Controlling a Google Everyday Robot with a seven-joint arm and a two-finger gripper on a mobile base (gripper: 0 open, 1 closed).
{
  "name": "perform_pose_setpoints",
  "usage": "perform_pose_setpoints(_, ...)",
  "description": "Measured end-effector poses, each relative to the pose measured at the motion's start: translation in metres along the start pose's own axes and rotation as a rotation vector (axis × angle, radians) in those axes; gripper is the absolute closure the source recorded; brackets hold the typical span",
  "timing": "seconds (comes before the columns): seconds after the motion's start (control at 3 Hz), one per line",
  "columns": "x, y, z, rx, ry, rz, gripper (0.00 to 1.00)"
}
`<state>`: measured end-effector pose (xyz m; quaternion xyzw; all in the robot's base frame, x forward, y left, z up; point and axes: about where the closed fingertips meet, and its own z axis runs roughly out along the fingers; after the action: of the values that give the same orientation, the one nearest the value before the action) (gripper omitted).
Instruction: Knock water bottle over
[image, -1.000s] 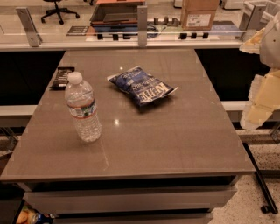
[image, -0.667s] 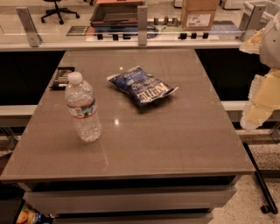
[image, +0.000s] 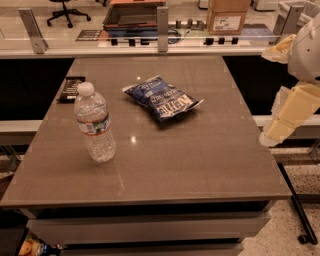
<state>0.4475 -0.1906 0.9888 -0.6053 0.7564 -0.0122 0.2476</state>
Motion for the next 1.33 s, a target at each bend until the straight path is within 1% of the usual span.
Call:
perform_pose_setpoints(0.33, -0.021, 0.003, 0.011, -0.003, -0.151, -0.009, 0.00)
perform_pose_setpoints(0.67, -0.046, 0.006, 0.030, -0.014, -0.319, -0.007, 0.00)
perform_pose_setpoints(1.0, -0.077, 0.012, 0.052, -0.047, -0.490, -0.005, 0.00)
perform_pose_setpoints(1.33, -0.110, 0.026, 0.070, -0.113, -0.655, 0.004, 0.00)
